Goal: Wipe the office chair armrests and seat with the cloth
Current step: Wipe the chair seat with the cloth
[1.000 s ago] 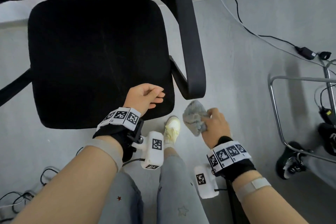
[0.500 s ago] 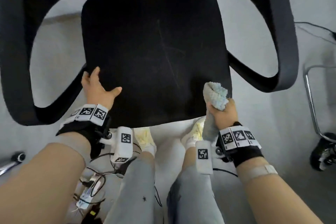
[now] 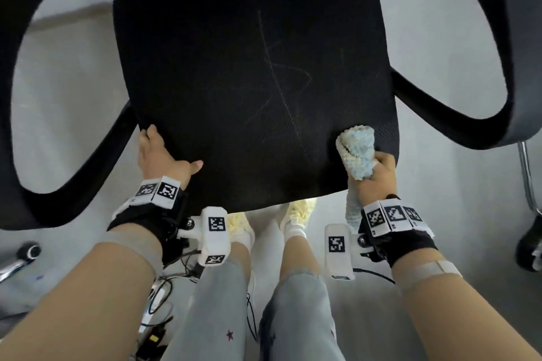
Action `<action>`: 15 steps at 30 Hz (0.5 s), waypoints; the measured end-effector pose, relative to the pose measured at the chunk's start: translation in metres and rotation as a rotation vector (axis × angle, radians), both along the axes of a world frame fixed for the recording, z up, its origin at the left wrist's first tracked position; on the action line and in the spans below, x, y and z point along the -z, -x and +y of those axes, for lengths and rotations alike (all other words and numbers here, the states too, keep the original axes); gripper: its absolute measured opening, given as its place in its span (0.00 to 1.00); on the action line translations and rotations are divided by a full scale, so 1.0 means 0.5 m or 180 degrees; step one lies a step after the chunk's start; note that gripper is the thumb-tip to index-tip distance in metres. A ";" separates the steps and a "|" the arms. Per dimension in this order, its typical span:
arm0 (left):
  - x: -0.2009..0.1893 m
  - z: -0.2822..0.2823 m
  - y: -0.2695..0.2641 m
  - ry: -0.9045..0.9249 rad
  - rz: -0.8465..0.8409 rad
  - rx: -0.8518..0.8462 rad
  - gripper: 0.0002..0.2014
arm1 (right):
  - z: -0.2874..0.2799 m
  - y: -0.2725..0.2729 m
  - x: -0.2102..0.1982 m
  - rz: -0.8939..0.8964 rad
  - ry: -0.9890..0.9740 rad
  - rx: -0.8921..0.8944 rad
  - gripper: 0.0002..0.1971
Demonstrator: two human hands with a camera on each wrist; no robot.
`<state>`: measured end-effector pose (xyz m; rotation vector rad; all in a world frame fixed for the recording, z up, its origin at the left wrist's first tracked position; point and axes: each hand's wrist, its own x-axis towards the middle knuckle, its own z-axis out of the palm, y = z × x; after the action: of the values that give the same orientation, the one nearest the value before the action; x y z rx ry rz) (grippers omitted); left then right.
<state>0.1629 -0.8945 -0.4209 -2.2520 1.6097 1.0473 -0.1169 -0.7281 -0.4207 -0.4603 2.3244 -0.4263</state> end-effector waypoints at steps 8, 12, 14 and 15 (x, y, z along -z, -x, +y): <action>-0.009 0.048 0.061 -0.0254 -0.0074 0.0147 0.61 | 0.015 0.075 0.018 0.0094 -0.0263 -0.0007 0.17; -0.032 0.028 0.058 -0.0491 -0.0134 0.0382 0.62 | 0.012 0.050 0.005 0.0253 -0.0111 -0.0072 0.12; -0.053 0.024 0.055 -0.0579 -0.0207 0.0578 0.62 | 0.000 0.035 -0.011 0.0264 -0.0142 0.0039 0.12; -0.065 0.025 0.054 -0.0596 -0.0264 0.0730 0.61 | -0.009 0.028 -0.021 0.0220 -0.0108 0.0113 0.13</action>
<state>0.1358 -0.8821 -0.3883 -1.9136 1.6158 0.9861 -0.1307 -0.7326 -0.4104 -0.4238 2.4059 -0.3929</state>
